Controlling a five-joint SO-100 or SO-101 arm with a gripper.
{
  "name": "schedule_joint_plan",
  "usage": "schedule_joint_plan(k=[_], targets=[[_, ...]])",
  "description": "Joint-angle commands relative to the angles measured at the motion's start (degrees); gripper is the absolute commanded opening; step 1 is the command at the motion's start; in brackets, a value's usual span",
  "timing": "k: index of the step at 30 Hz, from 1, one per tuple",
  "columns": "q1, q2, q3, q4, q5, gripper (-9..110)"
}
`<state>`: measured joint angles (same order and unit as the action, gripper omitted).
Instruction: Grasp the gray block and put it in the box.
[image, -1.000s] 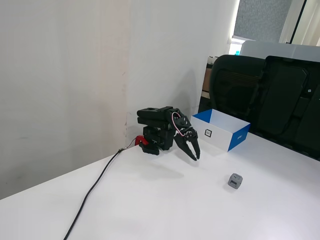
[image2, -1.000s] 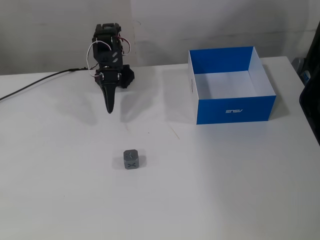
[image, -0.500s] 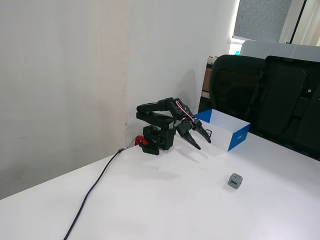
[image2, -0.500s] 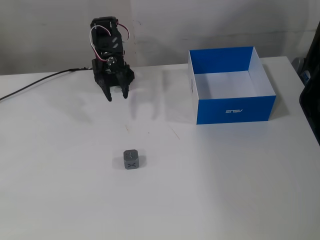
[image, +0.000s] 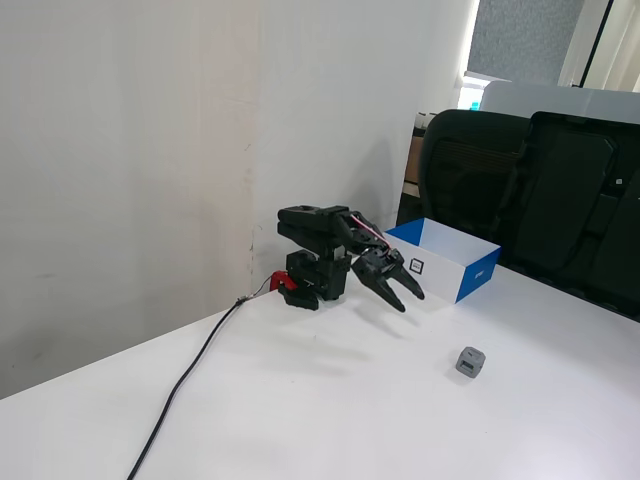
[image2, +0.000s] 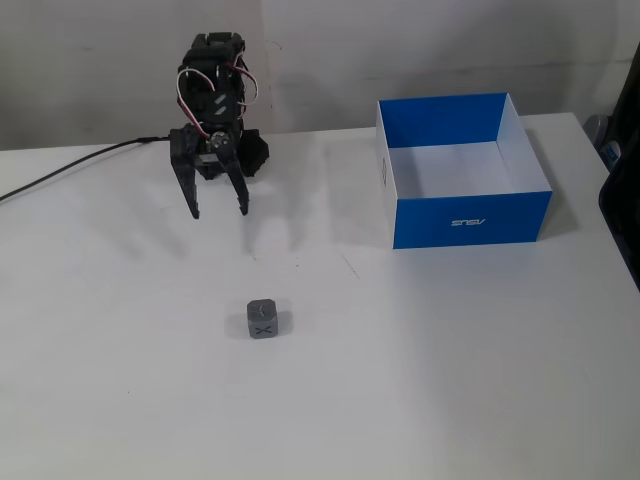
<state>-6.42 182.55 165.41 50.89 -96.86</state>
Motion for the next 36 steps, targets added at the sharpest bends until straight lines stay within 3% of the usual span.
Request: schedule_joint_plan(k=[1, 23, 36], targets=[[1.0, -2.5, -1.2, -4.5, -1.1, 33], [1.2, -54.8, -27.9, -15.6, -1.1, 37], [1.5, -60.0, -27.1, -17.8, -8.6, 37]])
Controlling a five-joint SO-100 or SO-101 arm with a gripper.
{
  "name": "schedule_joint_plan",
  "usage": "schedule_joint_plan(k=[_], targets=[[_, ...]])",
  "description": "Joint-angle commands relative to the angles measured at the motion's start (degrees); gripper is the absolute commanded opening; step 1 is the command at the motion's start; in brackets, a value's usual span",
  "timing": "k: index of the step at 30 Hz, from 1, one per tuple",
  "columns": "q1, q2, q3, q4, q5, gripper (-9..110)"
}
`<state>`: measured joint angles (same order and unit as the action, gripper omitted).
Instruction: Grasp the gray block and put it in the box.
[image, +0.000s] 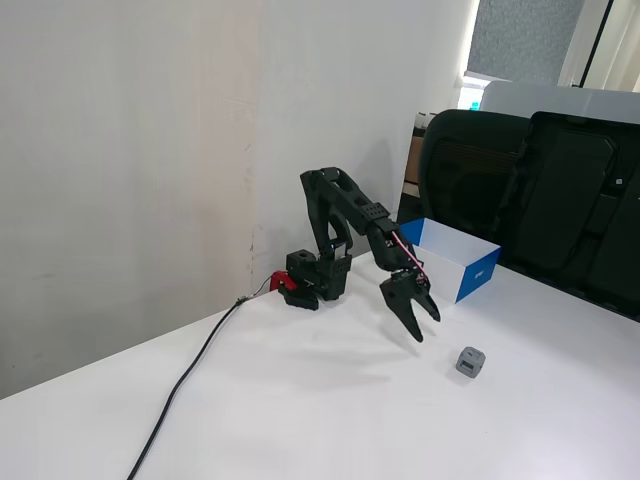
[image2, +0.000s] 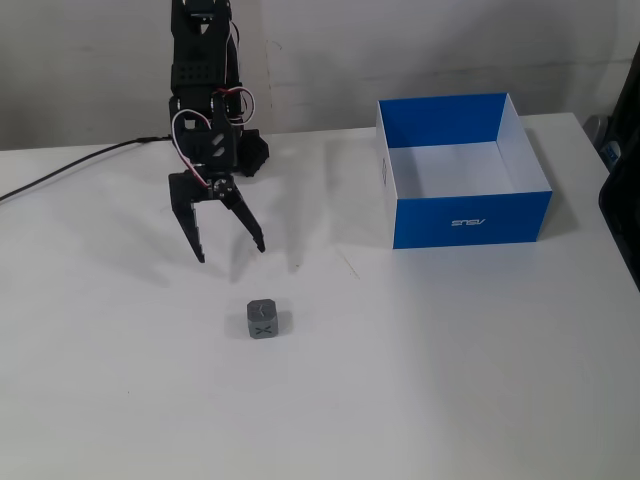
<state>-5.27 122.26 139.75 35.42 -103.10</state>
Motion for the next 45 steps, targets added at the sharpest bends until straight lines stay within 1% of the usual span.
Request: schedule_joint_plan(k=[1, 4, 8, 12, 14, 18, 29, 39, 45], targets=[[0.4, 0.3, -0.4, -4.0, -3.6, 37], [0.4, 0.0, 1.4, -8.9, -6.9, 38], [0.6, -1.1, 1.5, -12.5, -10.1, 38], [0.6, -5.0, 3.3, -22.1, -13.5, 38], [0.9, -7.0, 2.4, -23.9, -14.2, 38], [2.5, -8.8, 0.6, -24.6, -14.2, 39], [6.0, -18.5, -2.6, -32.7, -14.2, 39], [6.8, -25.8, -9.9, -33.6, -14.1, 40], [6.9, -28.1, -11.2, -34.5, -14.1, 40]])
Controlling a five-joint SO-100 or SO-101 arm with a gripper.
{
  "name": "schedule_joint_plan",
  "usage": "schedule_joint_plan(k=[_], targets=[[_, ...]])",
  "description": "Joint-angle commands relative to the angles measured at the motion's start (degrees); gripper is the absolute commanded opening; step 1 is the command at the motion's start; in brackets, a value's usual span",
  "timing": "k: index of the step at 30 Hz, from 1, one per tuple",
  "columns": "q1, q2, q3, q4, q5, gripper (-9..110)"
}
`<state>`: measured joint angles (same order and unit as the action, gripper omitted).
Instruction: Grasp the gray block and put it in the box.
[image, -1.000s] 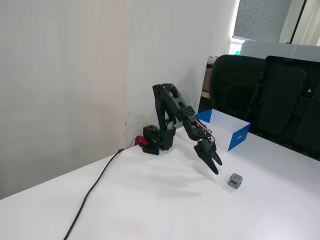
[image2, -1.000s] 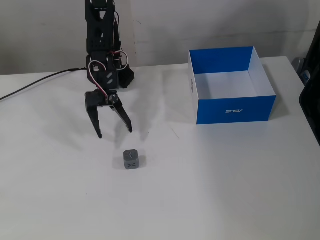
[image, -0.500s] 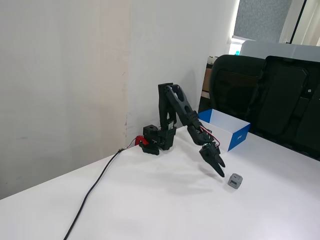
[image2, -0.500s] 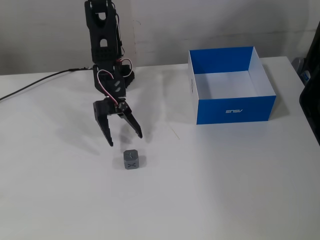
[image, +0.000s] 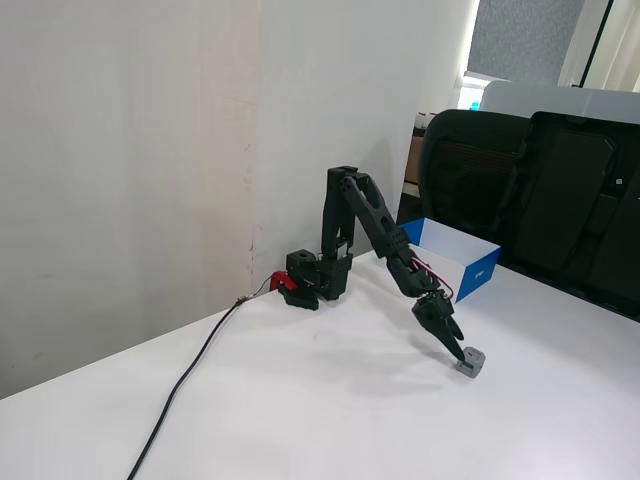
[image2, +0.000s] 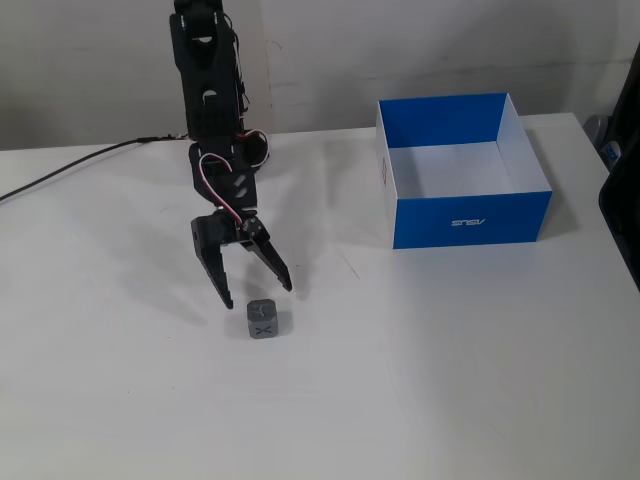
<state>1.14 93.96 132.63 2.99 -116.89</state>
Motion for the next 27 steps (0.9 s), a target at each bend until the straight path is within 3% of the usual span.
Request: schedule_joint_plan(k=[1, 14, 19, 22, 27], targets=[[0.5, -0.4, -4.3, -2.5, -0.3, 40], [0.4, -10.5, -11.6, -5.2, -0.3, 38], [0.0, -11.8, -12.2, -5.2, -0.3, 23], [-0.1, -11.9, -12.1, -5.9, -0.1, 6], [-0.7, -11.7, -10.5, -8.0, 0.4, 0]])
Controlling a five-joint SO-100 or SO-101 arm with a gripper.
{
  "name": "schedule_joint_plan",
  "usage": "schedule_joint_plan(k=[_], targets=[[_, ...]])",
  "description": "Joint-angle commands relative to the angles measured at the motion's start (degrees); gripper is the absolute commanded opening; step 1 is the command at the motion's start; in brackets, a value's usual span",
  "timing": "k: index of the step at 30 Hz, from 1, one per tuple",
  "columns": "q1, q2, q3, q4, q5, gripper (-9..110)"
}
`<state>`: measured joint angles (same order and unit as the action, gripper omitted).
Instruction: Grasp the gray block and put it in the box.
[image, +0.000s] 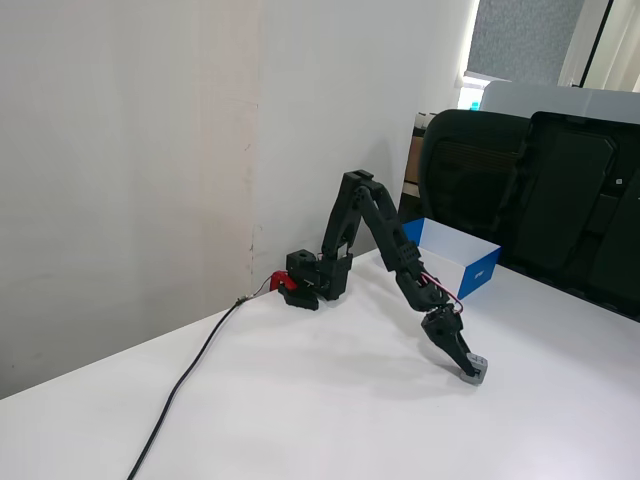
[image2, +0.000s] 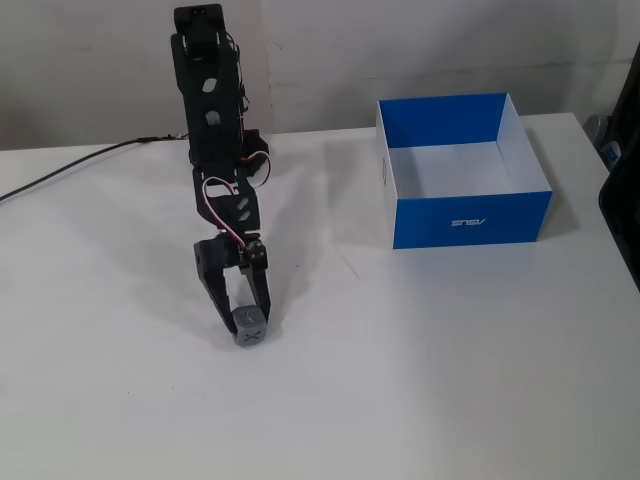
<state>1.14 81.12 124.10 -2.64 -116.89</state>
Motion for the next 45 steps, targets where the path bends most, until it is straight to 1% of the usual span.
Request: schedule_joint_plan(k=[1, 4, 5, 7, 11, 12, 14, 20, 30, 38, 45], targets=[[-0.9, 1.2, -1.8, -2.5, 1.1, 0], [-1.5, 1.4, -1.5, -1.8, 4.0, 0], [-1.8, 1.8, -1.9, 0.1, 5.7, 0], [-1.8, 3.6, -5.7, 10.0, 11.3, 0], [-1.9, 3.3, -22.6, 39.5, 24.7, 0], [-1.9, 2.2, -26.5, 44.6, 27.2, 0], [-1.9, 0.4, -31.0, 50.1, 30.1, 0], [-2.1, -0.3, -34.3, 57.0, 35.9, 0], [-0.1, 1.7, -48.3, 73.7, 52.6, 0], [6.2, 10.0, -47.5, 80.0, 66.1, 0], [15.6, 21.2, -40.8, 80.2, 77.1, 0]])
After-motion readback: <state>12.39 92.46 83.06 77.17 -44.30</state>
